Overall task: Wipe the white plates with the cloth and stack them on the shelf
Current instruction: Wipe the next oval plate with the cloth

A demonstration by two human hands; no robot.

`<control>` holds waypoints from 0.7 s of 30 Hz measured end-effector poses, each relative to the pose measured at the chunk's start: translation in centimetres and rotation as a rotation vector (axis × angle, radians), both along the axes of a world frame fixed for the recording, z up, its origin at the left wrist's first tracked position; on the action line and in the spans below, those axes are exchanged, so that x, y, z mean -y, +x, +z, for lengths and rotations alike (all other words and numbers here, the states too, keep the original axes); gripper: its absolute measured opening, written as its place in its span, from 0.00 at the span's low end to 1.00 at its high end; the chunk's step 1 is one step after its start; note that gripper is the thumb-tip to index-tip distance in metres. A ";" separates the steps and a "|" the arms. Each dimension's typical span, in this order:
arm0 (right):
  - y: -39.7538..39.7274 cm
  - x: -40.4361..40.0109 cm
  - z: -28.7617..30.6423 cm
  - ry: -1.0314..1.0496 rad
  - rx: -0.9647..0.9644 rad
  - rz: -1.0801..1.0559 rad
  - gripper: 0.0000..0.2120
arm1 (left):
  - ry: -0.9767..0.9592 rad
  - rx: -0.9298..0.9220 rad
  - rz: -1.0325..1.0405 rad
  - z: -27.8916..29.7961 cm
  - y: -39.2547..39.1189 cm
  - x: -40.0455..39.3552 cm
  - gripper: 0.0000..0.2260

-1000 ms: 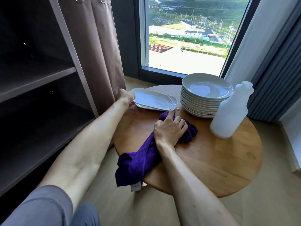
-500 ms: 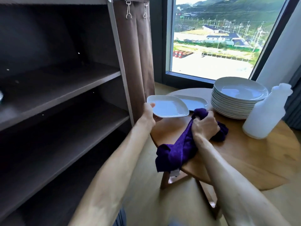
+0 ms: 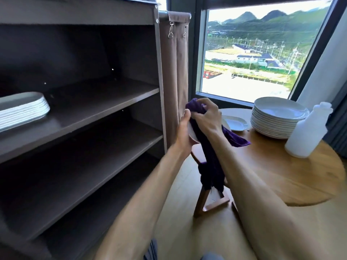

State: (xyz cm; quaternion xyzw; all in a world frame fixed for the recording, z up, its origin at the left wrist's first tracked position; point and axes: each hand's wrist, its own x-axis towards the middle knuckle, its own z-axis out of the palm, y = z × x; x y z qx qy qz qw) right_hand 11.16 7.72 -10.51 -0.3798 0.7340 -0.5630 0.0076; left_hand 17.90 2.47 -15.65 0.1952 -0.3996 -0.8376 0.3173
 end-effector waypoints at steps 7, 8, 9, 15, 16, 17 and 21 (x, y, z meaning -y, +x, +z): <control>6.1 0.9 -0.8 -0.165 0.200 0.238 0.12 | -0.006 0.035 0.181 2.5 3.5 2.4 0.32; 6.5 0.9 -1.1 -0.155 0.180 0.257 0.11 | -0.007 0.050 0.190 2.7 3.9 3.0 0.33; 6.6 0.9 -1.5 -0.136 0.137 0.279 0.10 | -0.003 0.070 0.196 2.7 4.3 3.3 0.32; 5.3 1.6 -2.6 0.212 -0.079 0.150 0.04 | 0.181 0.116 0.163 0.4 4.2 3.1 0.27; 4.8 1.5 -3.0 0.255 -0.076 0.087 0.04 | 0.208 0.103 0.154 0.0 3.8 2.9 0.28; 4.2 1.3 -3.4 0.283 -0.052 0.023 0.05 | 0.238 0.086 0.154 -0.3 3.5 2.8 0.28; 0.7 0.2 -4.4 0.359 0.069 -0.218 0.08 | 0.247 0.074 0.232 -0.9 2.6 2.2 0.23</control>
